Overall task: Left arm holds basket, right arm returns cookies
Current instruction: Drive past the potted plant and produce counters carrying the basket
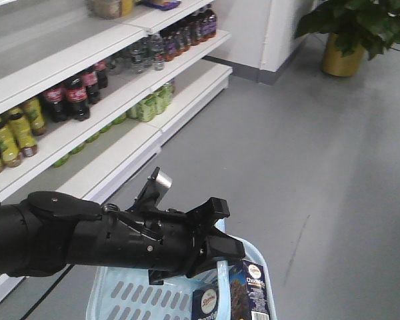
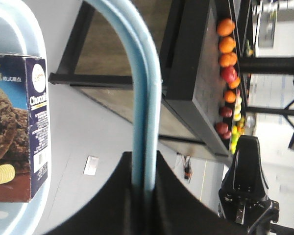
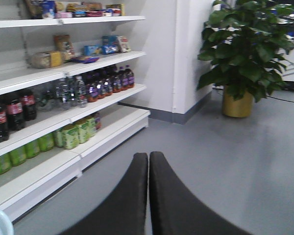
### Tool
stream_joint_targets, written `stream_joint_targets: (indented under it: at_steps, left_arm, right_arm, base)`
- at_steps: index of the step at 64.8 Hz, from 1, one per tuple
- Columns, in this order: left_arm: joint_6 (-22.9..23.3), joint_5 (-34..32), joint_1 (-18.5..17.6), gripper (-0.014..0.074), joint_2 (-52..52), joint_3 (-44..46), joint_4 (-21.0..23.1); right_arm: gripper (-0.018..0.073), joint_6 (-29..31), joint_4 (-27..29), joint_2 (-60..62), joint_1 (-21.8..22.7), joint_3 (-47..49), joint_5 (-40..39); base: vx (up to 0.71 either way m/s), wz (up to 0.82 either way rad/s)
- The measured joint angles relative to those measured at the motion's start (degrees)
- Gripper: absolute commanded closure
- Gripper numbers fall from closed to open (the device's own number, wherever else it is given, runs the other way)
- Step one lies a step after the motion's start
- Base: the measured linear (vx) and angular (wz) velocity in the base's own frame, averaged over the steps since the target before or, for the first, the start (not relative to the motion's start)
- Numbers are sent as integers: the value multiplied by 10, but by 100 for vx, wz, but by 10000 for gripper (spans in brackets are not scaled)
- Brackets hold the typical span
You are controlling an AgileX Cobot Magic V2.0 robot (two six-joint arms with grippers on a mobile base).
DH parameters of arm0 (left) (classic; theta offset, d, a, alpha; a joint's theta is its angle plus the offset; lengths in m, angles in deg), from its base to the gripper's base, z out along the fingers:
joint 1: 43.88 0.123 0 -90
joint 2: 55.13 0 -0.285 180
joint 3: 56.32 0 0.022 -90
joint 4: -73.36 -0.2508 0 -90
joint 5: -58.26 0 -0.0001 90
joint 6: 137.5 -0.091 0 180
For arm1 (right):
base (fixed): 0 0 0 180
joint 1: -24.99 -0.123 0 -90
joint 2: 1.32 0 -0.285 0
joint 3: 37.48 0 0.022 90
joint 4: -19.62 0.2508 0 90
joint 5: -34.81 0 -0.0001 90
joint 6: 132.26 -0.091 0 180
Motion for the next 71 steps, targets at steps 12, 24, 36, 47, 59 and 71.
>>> stream_joint_targets:
  at_steps: [12, 24, 36, 47, 59, 71]
  left_arm:
    - [0, 0, 0, 603, 0, 0, 0]
    - [0, 0, 0, 603, 0, 0, 0]
    - [0, 0, 0, 603, 0, 0, 0]
    - [0, 0, 0, 603, 0, 0, 0]
    - [0, 1, 0, 603, 0, 0, 0]
    - [0, 1, 0, 603, 0, 0, 0]
  right_arm:
    - [568, 0, 0, 0, 0, 0, 0]
    - [568, 0, 0, 0, 0, 0, 0]
    - [568, 0, 0, 0, 0, 0, 0]
    - [568, 0, 0, 0, 0, 0, 0]
    - [568, 0, 0, 0, 0, 0, 0]
    - [568, 0, 0, 0, 0, 0, 0]
  base:
    - [17, -67]
    - [16, -61]
    - [14, -52]
    - [11, -44]
    - [9, -34]
    - [6, -24]
